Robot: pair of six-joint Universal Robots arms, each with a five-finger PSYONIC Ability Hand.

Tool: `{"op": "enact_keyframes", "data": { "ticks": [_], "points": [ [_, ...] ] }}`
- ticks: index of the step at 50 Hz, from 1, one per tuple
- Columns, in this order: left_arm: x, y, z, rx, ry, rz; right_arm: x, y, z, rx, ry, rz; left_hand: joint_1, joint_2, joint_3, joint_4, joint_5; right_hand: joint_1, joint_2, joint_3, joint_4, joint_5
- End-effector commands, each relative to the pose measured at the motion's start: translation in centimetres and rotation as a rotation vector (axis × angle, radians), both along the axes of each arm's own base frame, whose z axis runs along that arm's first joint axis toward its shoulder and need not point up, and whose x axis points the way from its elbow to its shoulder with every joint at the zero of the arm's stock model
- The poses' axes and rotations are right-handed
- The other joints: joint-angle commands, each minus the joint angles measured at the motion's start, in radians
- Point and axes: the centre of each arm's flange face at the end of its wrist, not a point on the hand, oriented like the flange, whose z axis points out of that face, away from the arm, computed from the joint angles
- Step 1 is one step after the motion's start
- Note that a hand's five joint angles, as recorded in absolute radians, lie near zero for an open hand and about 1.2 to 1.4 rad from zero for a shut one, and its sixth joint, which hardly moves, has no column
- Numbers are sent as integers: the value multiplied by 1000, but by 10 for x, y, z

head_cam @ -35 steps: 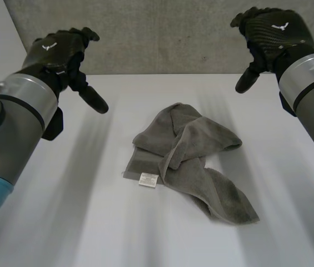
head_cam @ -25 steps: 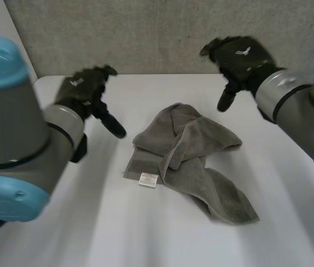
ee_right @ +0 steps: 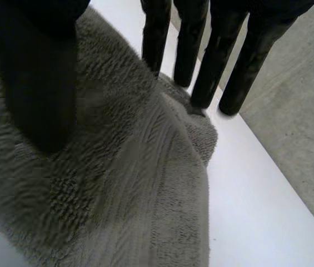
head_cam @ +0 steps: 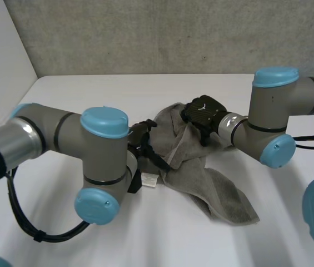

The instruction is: Fold the towel.

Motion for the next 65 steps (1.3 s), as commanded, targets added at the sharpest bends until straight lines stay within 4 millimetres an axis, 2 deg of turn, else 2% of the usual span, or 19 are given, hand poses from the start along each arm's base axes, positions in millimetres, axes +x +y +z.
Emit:
{"op": "enact_keyframes", "data": {
  "ticks": [1,14,16,22,24,28,29,30,31,32,33,34,38,41,45,52,60,62,65],
  "points": [
    [-23,3,-11,3,39,-59,4,-6,-2,-12,-13,13,307,302,302,319,308,276,265,271,269,274],
    [-37,10,-31,65,84,-123,4,6,-2,59,12,88,772,766,767,783,772,712,701,707,705,710],
    [-37,9,-34,65,74,-121,4,7,-4,48,28,98,1093,1087,1088,1104,1093,782,772,778,776,781],
    [-39,2,-26,22,87,-99,1,-7,18,-72,28,86,1094,1089,1089,1106,1095,782,772,778,776,781],
    [-40,-17,-4,-75,127,-40,4,-15,36,-145,-6,74,1094,1089,1089,1106,1095,782,772,778,776,781],
    [-35,-47,33,-228,150,46,6,-39,125,-432,-206,-30,1094,1089,1089,1106,1095,782,772,778,776,781],
    [-29,-64,56,-312,151,87,3,-43,158,-505,-316,-79,1094,1089,1089,1106,1095,782,772,778,776,781],
    [-26,-76,91,-428,164,116,3,-43,158,-505,-317,-80,1094,1089,1089,1106,1095,782,772,778,776,781],
    [-26,-77,91,-430,164,117,-2,-45,188,-550,-441,-119,1094,1089,1089,1106,1095,782,772,778,776,781],
    [-24,-83,128,-548,183,137,-8,-43,214,-569,-569,-145,1094,1089,1089,1106,1095,782,772,778,776,781],
    [-24,-83,129,-549,184,137,-8,-43,215,-569,-570,-145,1094,1089,1089,1106,1095,782,772,778,776,781],
    [-23,-84,164,-658,210,150,-17,-40,240,-583,-689,-168,1094,1089,1089,1106,1095,782,772,778,776,781],
    [-14,-70,253,-927,278,191,-31,-32,273,-567,-859,-194,1094,1089,1089,1106,1095,782,772,778,776,781],
    [-8,-57,289,-1042,299,218,-33,-24,286,-530,-948,-181,1094,1089,1089,1106,1095,782,772,778,776,781],
    [-7,-48,301,-1091,270,228,-29,-19,284,-493,-928,-157,1094,1089,1089,1106,1095,782,772,778,776,781],
    [-3,-55,257,-982,94,207,-5,-8,227,-260,-692,-80,1094,1089,1089,1106,1095,782,772,778,776,781],
    [36,-61,117,-634,-227,138,11,18,126,64,-358,-67,1094,1089,1089,1106,1095,782,772,778,776,781],
    [41,-56,96,-583,-263,119,7,28,89,166,-267,-76,1094,1089,1089,1106,1095,782,772,778,776,781],
    [50,-46,62,-494,-332,90,0,42,67,214,-207,-77,1094,1089,1089,1106,1095,782,772,778,776,781]
  ]
}}
